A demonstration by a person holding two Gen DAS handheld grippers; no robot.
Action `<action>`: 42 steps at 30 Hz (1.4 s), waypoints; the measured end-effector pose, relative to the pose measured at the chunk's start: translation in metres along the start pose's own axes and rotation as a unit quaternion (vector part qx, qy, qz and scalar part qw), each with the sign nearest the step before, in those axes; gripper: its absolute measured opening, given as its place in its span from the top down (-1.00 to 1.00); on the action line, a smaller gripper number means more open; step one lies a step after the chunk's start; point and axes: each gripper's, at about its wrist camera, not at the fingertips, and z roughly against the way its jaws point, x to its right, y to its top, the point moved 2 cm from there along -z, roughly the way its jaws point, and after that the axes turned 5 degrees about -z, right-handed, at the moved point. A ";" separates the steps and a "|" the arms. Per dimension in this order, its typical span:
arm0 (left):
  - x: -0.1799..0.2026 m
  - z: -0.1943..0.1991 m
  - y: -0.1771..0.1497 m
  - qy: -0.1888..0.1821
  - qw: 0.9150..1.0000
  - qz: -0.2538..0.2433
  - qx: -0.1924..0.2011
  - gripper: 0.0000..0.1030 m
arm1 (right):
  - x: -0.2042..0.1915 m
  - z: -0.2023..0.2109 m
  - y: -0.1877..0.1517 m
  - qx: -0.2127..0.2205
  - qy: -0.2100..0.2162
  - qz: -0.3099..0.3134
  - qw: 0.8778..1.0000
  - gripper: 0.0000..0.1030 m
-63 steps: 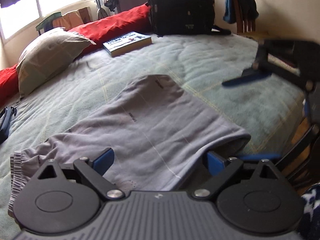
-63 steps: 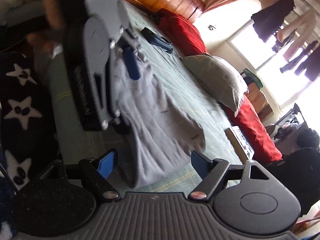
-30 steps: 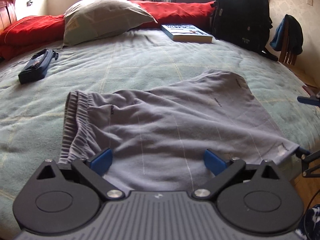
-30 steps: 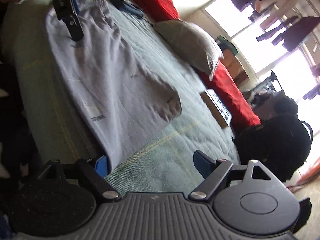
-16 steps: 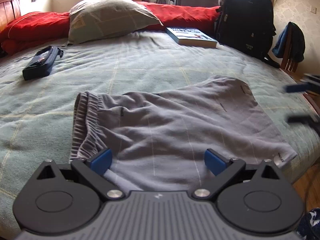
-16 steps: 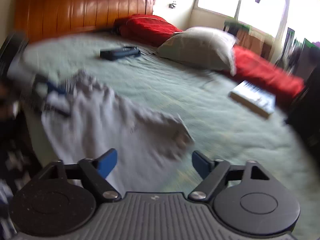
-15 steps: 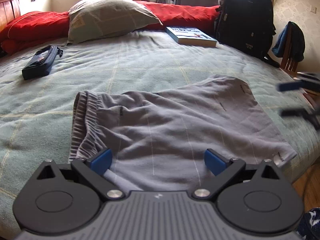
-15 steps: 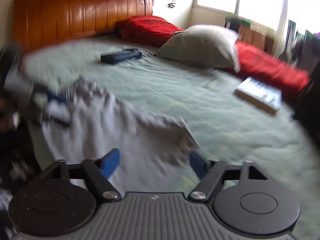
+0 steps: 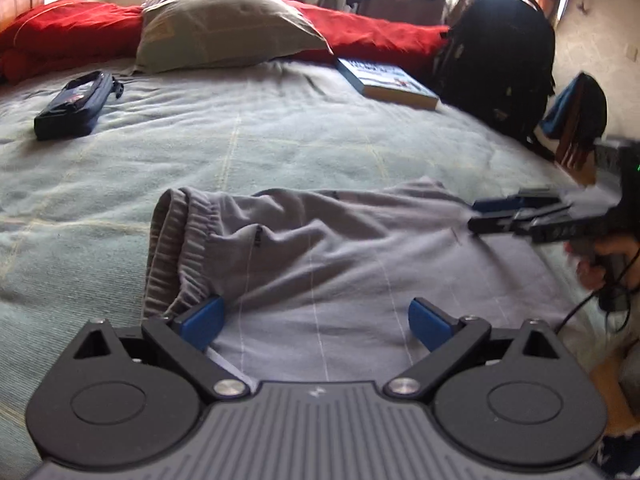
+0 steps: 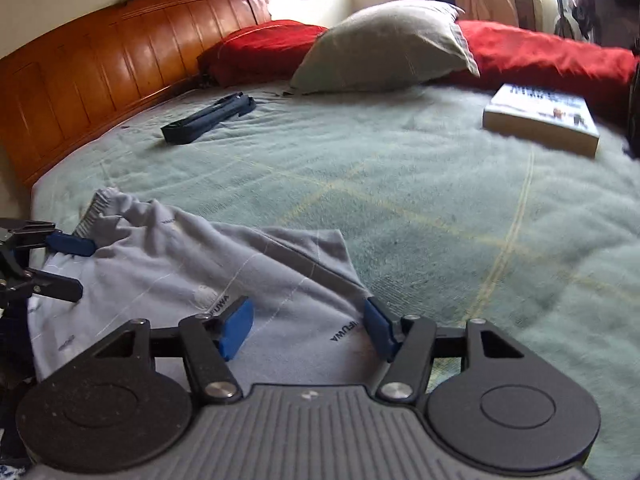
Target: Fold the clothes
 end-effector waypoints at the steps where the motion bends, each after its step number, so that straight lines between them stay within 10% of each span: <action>1: 0.002 -0.001 0.001 0.004 1.000 -0.009 -0.004 -0.91 | 0.001 0.004 0.005 0.006 0.007 -0.003 1.000 -0.29; 10: 0.007 -0.004 0.001 0.017 1.000 -0.010 -0.005 -0.93 | 0.051 -0.041 0.035 -0.037 0.059 -0.104 0.992 0.09; 15: 0.008 0.000 0.006 0.026 1.000 -0.006 -0.004 -0.93 | 0.053 -0.055 0.040 -0.032 0.011 -0.094 0.995 0.89; 20: 0.001 0.019 0.021 -0.011 0.999 0.017 0.041 -0.94 | 0.050 -0.015 0.043 -0.003 0.030 -0.100 0.995 -0.03; 25: -0.019 0.001 0.029 -0.011 0.997 0.066 0.035 -0.93 | 0.018 0.017 0.035 -0.005 0.078 -0.072 0.994 -0.13; 30: -0.038 0.004 0.020 -0.025 0.993 0.110 0.037 -0.91 | -0.011 0.003 -0.004 -0.059 0.037 0.019 0.997 -0.17; 35: -0.023 0.015 0.042 -0.020 0.996 0.062 0.069 -0.92 | -0.032 0.009 -0.015 -0.042 0.004 0.078 0.996 -0.32; 42: -0.032 -0.016 0.045 0.030 0.997 0.064 0.014 -0.91 | -0.050 0.023 -0.018 -0.034 -0.019 0.112 0.993 -0.42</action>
